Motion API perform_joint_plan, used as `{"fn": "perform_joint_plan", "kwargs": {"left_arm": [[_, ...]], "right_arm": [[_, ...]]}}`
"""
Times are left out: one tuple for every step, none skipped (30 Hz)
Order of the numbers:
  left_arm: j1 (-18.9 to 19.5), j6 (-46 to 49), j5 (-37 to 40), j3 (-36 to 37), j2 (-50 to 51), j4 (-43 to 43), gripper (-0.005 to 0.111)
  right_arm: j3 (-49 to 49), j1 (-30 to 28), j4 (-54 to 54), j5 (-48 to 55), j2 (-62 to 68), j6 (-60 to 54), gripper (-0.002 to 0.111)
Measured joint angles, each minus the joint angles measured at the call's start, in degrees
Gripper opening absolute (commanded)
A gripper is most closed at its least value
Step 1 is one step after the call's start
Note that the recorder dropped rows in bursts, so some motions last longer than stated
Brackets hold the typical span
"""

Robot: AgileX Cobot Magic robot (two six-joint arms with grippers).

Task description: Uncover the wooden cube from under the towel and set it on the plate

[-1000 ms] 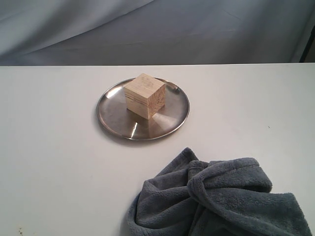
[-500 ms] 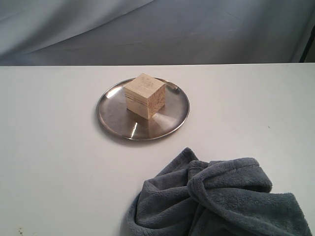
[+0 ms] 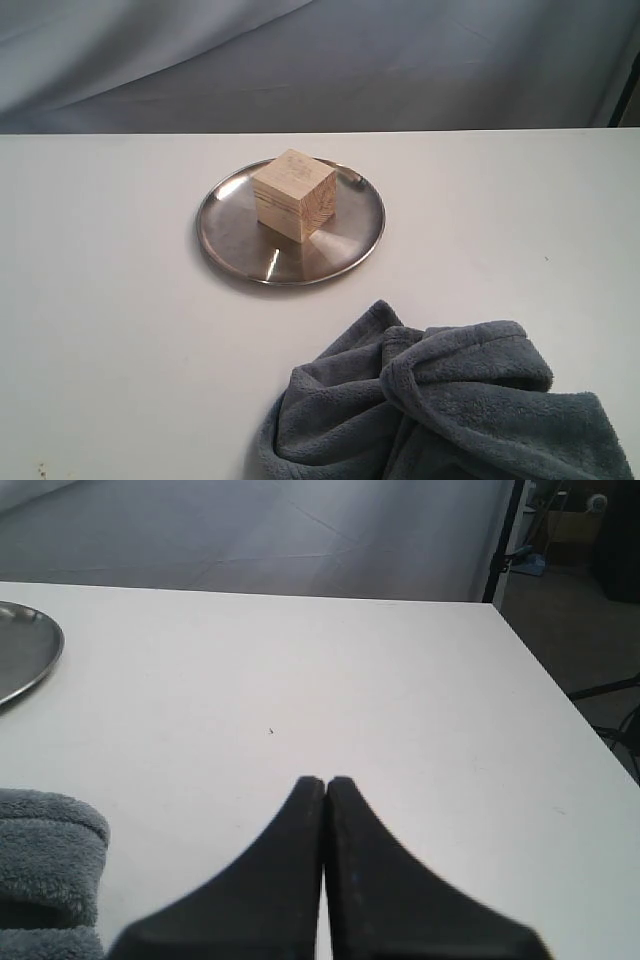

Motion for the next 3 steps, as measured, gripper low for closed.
{"fn": "perform_joint_plan", "kwargs": {"left_arm": [[0.0,0.0,0.0,0.0,0.0,0.0,0.0],[0.0,0.0,0.0,0.0,0.0,0.0,0.0],[0.0,0.0,0.0,0.0,0.0,0.0,0.0]], "right_arm": [[0.0,0.0,0.0,0.0,0.0,0.0,0.0],[0.0,0.0,0.0,0.0,0.0,0.0,0.0],[0.0,0.0,0.0,0.0,0.0,0.0,0.0]]}}
